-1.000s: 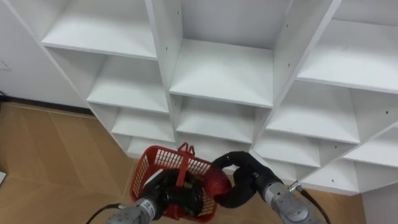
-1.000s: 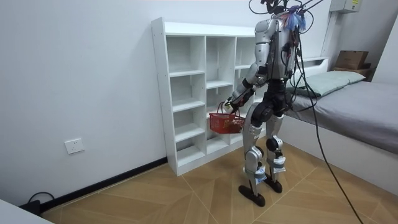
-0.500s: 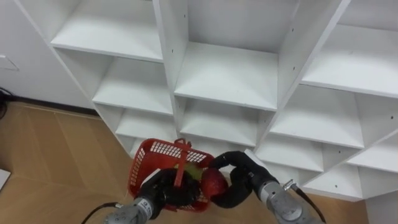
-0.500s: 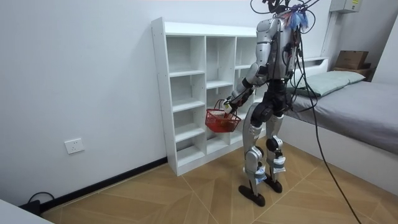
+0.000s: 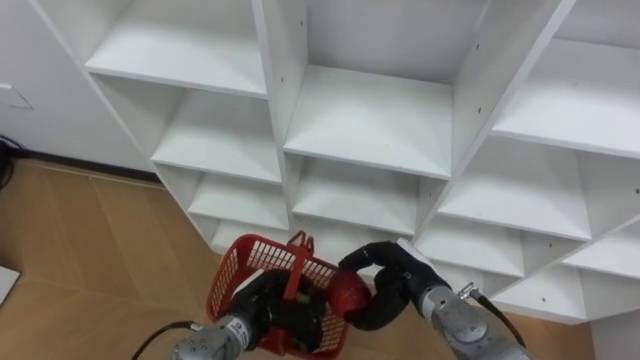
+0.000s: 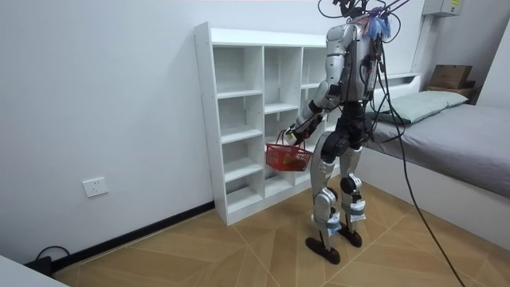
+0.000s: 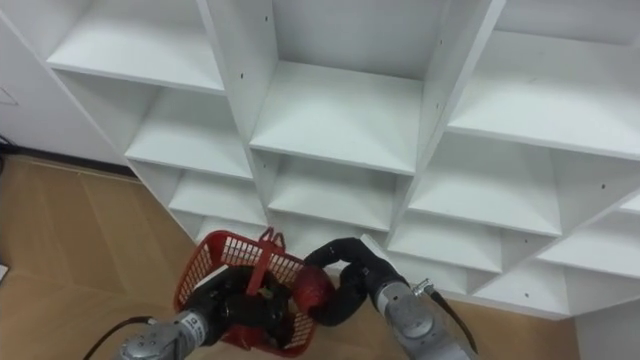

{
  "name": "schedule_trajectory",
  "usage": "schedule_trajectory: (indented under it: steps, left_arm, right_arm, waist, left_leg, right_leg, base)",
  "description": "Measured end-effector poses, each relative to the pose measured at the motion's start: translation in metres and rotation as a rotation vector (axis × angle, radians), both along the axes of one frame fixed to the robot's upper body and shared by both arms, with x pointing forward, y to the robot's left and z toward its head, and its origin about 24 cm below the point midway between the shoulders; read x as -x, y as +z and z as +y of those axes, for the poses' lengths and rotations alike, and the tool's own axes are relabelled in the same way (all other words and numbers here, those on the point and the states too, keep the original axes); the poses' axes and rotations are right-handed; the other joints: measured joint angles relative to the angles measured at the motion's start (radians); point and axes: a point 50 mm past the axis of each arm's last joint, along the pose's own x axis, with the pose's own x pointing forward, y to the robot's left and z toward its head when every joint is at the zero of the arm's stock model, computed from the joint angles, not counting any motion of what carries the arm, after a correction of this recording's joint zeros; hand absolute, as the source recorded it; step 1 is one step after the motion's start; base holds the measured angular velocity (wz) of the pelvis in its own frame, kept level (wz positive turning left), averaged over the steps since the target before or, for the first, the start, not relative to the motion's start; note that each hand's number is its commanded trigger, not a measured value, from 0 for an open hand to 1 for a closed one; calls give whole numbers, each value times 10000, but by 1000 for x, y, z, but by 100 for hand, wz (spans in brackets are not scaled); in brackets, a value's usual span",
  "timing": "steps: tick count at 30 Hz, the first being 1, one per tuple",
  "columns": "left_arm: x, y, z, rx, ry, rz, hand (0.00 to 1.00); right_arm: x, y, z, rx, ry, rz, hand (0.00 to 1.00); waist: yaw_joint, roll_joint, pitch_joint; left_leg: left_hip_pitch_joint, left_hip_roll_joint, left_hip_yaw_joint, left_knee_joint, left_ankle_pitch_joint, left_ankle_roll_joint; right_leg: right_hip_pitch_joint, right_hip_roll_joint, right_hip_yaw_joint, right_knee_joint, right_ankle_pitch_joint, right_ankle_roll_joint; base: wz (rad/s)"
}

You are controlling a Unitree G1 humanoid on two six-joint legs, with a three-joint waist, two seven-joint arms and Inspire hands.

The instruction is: Collect fruits from the closet

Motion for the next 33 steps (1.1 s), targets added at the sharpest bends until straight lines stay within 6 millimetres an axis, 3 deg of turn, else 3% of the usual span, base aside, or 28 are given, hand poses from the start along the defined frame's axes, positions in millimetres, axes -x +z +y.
schedule_trajectory:
  steps: [11,31,32,33]
  left_arm:
    - [1,0,-1,6,-46,29,100]
    - [3,2,-21,963,-1574,120,100]
    - [2,3,-24,1041,-1735,96,100]
    - [1,4,-26,1086,-1823,76,100]
  right_arm:
    - [0,-1,0,299,97,-94,100]
    - [-14,0,-4,1412,388,-279,100]
    - [-14,-2,-5,1505,430,-213,82]
    - [-13,-3,-5,1575,470,-183,31]
  waist:
    - [-18,-62,28]
    - [-11,76,31]
    - [-7,76,31]
    - [0,76,31]
  left_leg:
    - [-14,59,-17,61,7,10]
    - [-24,80,-37,67,5,8]
    - [-27,79,-42,72,5,8]
    - [-31,79,-45,77,5,9]
  right_leg:
    - [22,12,36,5,2,0]
    - [22,27,0,13,2,-2]
    - [22,26,4,15,2,-2]
    - [22,27,8,15,2,-2]
  base:
    - [0]
    - [0]
    - [0]
    - [0]
